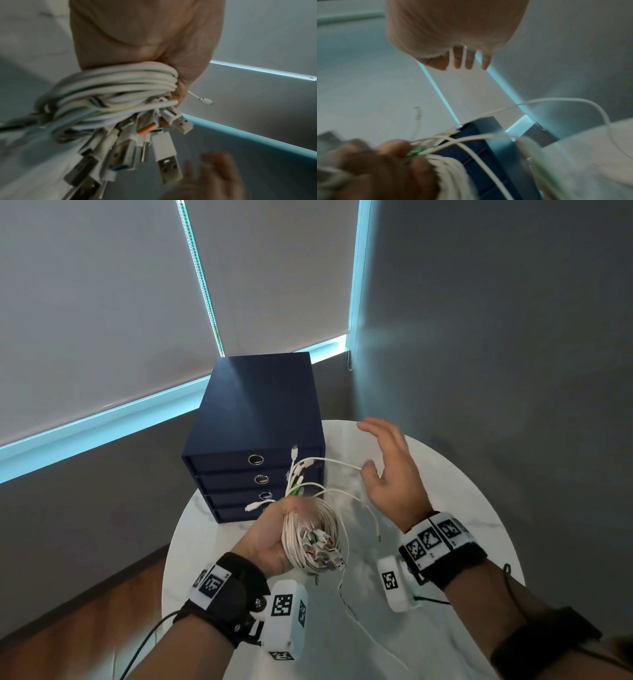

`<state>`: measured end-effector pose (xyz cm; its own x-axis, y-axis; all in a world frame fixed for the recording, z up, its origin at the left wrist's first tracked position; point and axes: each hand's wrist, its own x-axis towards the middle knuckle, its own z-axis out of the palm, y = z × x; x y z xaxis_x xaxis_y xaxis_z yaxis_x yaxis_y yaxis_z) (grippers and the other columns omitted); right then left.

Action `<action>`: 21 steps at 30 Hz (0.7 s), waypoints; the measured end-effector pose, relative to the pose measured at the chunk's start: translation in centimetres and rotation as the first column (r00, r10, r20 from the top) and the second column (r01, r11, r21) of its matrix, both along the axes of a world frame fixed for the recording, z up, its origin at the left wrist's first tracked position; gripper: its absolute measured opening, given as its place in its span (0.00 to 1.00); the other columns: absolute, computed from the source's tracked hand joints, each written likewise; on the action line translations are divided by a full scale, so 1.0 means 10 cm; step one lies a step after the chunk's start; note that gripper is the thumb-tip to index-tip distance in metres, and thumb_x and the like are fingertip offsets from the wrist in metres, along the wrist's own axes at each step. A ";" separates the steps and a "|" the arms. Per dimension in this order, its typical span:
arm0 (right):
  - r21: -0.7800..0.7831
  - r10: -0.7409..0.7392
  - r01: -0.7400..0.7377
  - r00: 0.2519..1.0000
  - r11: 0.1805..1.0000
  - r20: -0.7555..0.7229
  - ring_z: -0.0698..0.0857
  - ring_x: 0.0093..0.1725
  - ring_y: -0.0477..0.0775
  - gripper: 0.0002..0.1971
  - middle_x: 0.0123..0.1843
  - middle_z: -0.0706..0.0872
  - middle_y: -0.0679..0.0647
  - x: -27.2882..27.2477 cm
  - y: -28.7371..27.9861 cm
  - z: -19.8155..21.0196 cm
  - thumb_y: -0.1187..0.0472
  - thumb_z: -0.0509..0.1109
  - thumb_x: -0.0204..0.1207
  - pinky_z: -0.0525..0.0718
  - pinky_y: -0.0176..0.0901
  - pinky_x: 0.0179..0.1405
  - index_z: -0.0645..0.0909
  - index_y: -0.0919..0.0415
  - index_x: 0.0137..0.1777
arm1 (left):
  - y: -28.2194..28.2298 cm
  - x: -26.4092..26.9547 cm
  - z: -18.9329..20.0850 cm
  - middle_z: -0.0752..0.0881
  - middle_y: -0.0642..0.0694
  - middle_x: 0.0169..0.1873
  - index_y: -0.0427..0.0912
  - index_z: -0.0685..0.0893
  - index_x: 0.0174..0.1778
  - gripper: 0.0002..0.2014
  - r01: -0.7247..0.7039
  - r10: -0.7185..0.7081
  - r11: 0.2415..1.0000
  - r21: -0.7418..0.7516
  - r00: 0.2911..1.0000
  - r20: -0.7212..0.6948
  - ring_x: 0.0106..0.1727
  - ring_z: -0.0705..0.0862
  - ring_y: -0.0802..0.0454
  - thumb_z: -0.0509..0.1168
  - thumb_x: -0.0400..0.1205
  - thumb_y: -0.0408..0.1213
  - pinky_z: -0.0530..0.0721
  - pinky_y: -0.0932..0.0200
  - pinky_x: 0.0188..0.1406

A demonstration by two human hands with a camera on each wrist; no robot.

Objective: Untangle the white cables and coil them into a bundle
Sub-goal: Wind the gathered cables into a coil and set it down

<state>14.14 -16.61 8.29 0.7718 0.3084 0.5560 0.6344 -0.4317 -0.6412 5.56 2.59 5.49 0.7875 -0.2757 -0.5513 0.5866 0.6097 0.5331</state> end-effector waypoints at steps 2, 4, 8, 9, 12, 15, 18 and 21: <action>-0.110 0.146 -0.126 0.971 0.986 0.190 0.69 0.79 0.52 0.22 0.76 0.75 0.54 -0.21 0.15 0.28 0.65 0.60 0.80 0.63 0.45 0.81 0.74 0.61 0.75 | -0.08 -0.01 0.02 0.83 0.43 0.23 0.38 0.79 0.33 0.12 -0.008 0.008 1.000 0.024 1.000 -0.024 0.25 0.83 0.47 0.61 0.81 0.36 0.85 0.56 0.34; -0.400 0.395 -0.305 0.903 0.865 0.167 0.65 0.82 0.53 0.21 0.78 0.75 0.54 -0.30 0.30 0.28 0.57 0.55 0.86 0.59 0.49 0.83 0.73 0.60 0.77 | -0.18 -0.02 0.06 0.87 0.38 0.32 0.33 0.85 0.41 0.15 0.009 -0.009 1.000 -0.011 1.000 -0.001 0.33 0.88 0.44 0.59 0.86 0.37 0.88 0.54 0.36; -0.506 0.448 -0.450 0.884 0.736 -0.136 0.67 0.80 0.47 0.24 0.71 0.82 0.48 -0.12 0.33 0.02 0.48 0.48 0.88 0.62 0.56 0.80 0.80 0.56 0.71 | -0.25 -0.01 0.15 0.88 0.36 0.36 0.31 0.88 0.42 0.16 0.077 -0.075 0.995 -0.059 0.996 0.039 0.36 0.89 0.44 0.59 0.85 0.37 0.89 0.54 0.36; -0.468 0.442 -0.462 0.883 0.754 -0.159 0.72 0.76 0.47 0.23 0.67 0.84 0.46 -0.08 0.31 -0.01 0.48 0.48 0.88 0.64 0.55 0.77 0.81 0.54 0.68 | -0.25 -0.01 0.16 0.86 0.37 0.34 0.31 0.87 0.40 0.14 0.088 -0.085 0.994 -0.058 0.995 0.052 0.34 0.88 0.45 0.60 0.84 0.35 0.88 0.55 0.34; -0.422 0.442 -0.462 0.884 0.780 -0.150 0.79 0.60 0.45 0.20 0.55 0.85 0.43 -0.02 0.31 -0.06 0.47 0.49 0.88 0.71 0.53 0.69 0.83 0.51 0.59 | -0.22 -0.02 0.13 0.78 0.42 0.34 0.36 0.80 0.40 0.05 0.104 -0.099 0.992 -0.065 0.993 0.066 0.33 0.80 0.49 0.71 0.74 0.31 0.82 0.57 0.34; -0.224 0.418 -0.486 0.861 0.845 -0.291 0.83 0.56 0.46 0.17 0.52 0.86 0.46 0.01 0.29 -0.11 0.48 0.55 0.88 0.79 0.52 0.62 0.84 0.53 0.57 | -0.17 -0.02 0.06 0.76 0.46 0.25 0.41 0.74 0.43 0.13 0.131 -0.121 0.981 -0.144 0.990 0.073 0.25 0.78 0.52 0.73 0.71 0.30 0.80 0.59 0.29; -0.096 0.382 -0.447 0.842 0.889 -0.382 0.86 0.54 0.47 0.14 0.51 0.88 0.46 0.03 0.26 -0.21 0.47 0.57 0.87 0.82 0.49 0.59 0.83 0.51 0.56 | -0.15 -0.02 0.05 0.76 0.49 0.22 0.37 0.77 0.44 0.14 0.155 -0.134 0.963 -0.220 0.985 0.108 0.23 0.79 0.53 0.75 0.69 0.28 0.81 0.60 0.27; 0.008 0.330 -0.365 0.834 0.931 -0.442 0.86 0.42 0.44 0.16 0.41 0.89 0.45 0.02 0.19 -0.30 0.45 0.58 0.86 0.85 0.49 0.47 0.84 0.49 0.46 | -0.12 -0.01 0.06 0.75 0.50 0.22 0.33 0.81 0.44 0.10 0.154 -0.124 0.962 -0.226 0.982 0.143 0.22 0.79 0.54 0.73 0.71 0.29 0.79 0.61 0.24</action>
